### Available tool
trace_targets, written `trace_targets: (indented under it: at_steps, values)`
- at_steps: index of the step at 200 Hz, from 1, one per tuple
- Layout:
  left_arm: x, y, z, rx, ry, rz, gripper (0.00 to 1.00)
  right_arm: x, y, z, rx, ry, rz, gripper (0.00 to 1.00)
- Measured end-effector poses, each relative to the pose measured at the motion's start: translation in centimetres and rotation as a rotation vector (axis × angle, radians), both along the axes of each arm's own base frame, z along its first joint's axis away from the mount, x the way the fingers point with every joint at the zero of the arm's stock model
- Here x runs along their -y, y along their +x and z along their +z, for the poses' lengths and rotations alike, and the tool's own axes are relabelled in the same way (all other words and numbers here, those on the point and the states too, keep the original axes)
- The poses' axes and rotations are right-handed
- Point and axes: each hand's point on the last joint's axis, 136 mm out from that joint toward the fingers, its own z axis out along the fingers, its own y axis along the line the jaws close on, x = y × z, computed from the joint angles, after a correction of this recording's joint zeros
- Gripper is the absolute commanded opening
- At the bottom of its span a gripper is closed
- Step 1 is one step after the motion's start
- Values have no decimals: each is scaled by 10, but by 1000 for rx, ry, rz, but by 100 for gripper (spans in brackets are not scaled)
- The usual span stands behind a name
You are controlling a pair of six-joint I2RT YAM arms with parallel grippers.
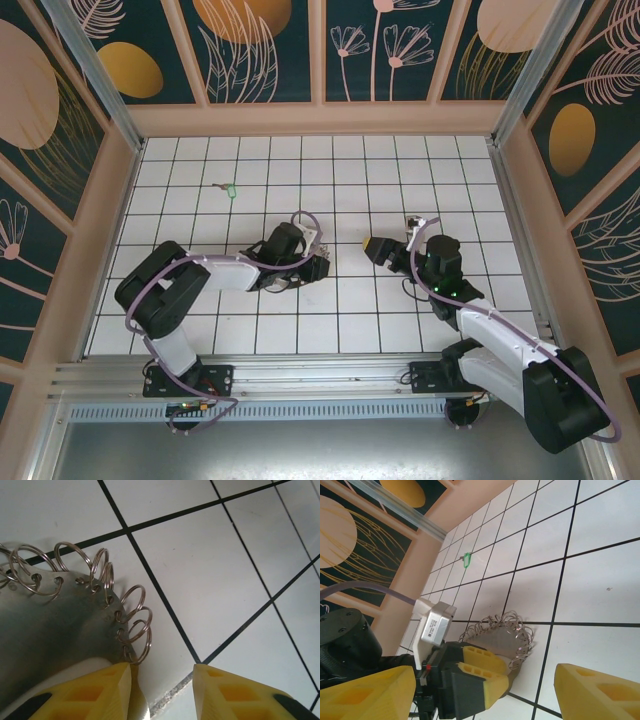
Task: Put the keys on the keyring
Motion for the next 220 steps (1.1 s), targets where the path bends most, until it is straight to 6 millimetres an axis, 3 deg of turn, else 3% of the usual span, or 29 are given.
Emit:
trace_targets:
  at_steps: [103, 220]
  values:
    - [6, 9, -3, 13, 19, -8, 30, 1, -2, -7, -16, -5, -3, 74]
    - [-7, 17, -12, 55, 125, 16, 32, 3, 0, -7, -14, -8, -15, 74]
